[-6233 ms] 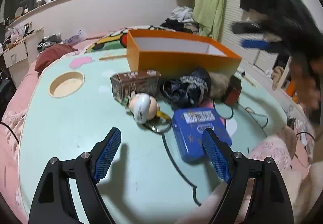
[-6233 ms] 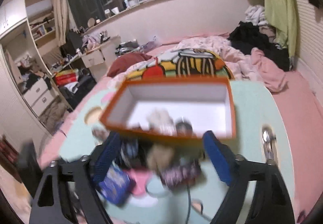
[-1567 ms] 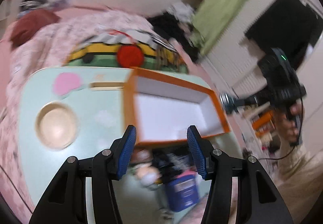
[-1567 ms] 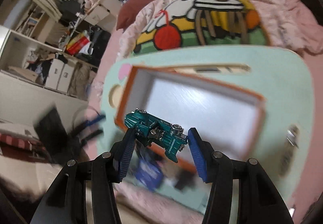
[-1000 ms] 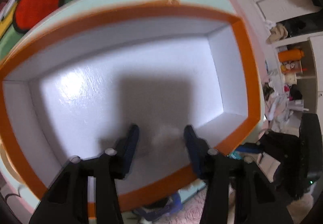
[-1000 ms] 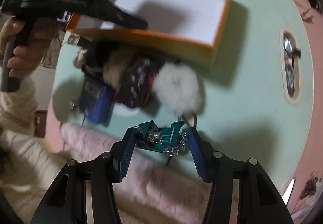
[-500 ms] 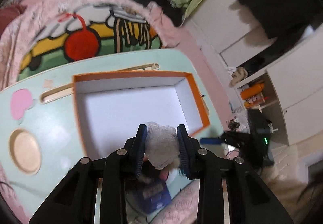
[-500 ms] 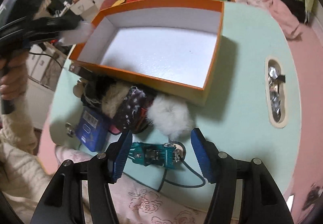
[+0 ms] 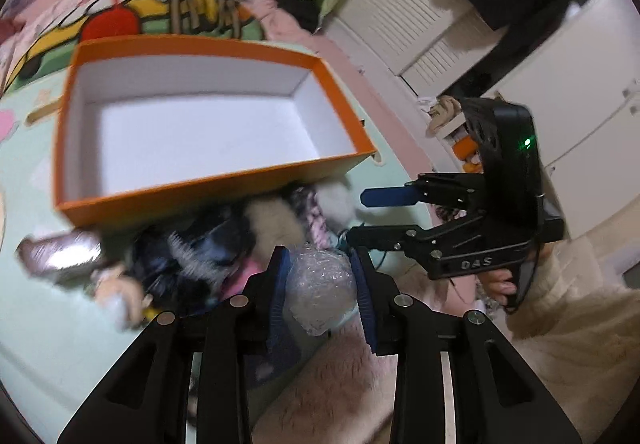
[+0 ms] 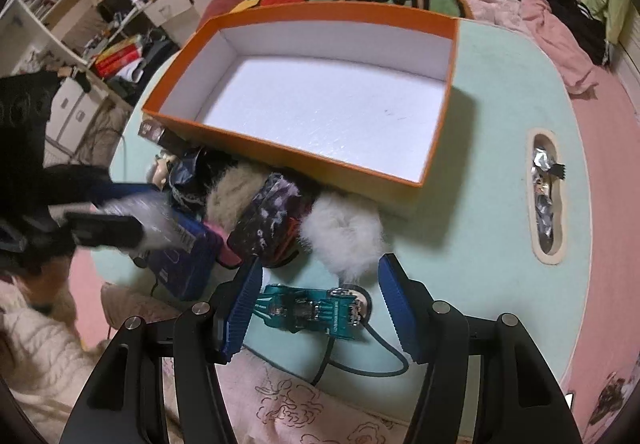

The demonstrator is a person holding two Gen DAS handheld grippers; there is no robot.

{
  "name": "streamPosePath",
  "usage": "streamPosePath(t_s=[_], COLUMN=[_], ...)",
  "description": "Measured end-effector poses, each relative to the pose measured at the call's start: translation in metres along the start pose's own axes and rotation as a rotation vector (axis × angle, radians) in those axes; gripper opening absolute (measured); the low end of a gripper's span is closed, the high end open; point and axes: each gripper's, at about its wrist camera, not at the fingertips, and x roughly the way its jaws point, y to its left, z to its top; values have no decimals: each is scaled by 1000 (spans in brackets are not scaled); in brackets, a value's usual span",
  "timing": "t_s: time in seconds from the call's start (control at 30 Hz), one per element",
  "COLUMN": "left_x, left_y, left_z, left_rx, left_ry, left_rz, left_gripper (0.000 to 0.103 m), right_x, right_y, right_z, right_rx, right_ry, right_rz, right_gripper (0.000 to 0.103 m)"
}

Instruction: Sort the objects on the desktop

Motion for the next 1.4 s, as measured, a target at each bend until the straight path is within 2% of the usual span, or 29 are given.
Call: streamPosePath(t_s=[0.03, 0.1, 0.13, 0.23, 0.33, 0.37, 0.43, 0.5, 0.6, 0.7, 0.77, 0.87, 0.9, 0.97, 1.03, 1.13, 1.2, 1.3, 1.4], left_x=[4, 9, 11, 5, -22, -30, -50, -64, -69, -56, -47, -37, -30, -19, -14, -8, -3, 6, 9], left_y=[-2, -3, -4, -4, 7, 12, 27, 36, 35, 26, 21, 12, 8, 2, -4, -9, -10, -10, -9], left_z=[0, -1, -2, -9, -23, -27, -41, -59, -87, -106, -120, -134, -138, -146, -153, -157, -154, -149, -149], left_rx=[10, 27, 45, 87, 65, 48, 1, -16, 1, 37, 35, 13, -2, -14, 4, 37, 50, 60, 67], left_ry=[-7, -23, -31, -47, -112, -142, -218, -260, -273, -243, -249, -298, -313, -319, -366, -393, -401, -408, -416], left_rz=[7, 45, 76, 128, 118, 144, 276, 358, 431, 491, 485, 442, 420, 422, 461, 503, 551, 616, 639], left_gripper=[39, 54, 56, 58, 58, 59, 64, 64, 64, 64, 64, 64, 64, 65, 69, 73, 81, 85, 88], right_x=[-2, -6, -7, -10, -14, -14, -15, -16, -16, -12, -8, -2, 1, 4, 10, 8, 9, 11, 11], right_y=[-1, -5, -7, -11, -13, -13, -12, -12, -10, -6, 0, 8, 10, 17, 22, 20, 20, 22, 21], right_z=[-1, -3, -4, -10, -21, -27, -38, -53, -75, -86, -91, -101, -106, -118, -131, -139, -140, -140, -140], right_rx=[6, 18, 22, 20, 10, 4, -3, 1, 21, 41, 44, 38, 34, -5, -24, -13, -19, -39, -43], right_ry=[-6, -19, -25, -59, -128, -153, -196, -245, -289, -301, -312, -336, -339, -388, -454, -504, -522, -533, -535], right_rz=[-3, -8, -10, -43, -110, -131, -145, -134, -91, -72, -87, -126, -139, -195, -274, -270, -275, -289, -288], right_gripper=[60, 60, 60, 60, 61, 61, 61, 61, 61, 61, 61, 64, 70, 82, 95, 97, 100, 102, 102])
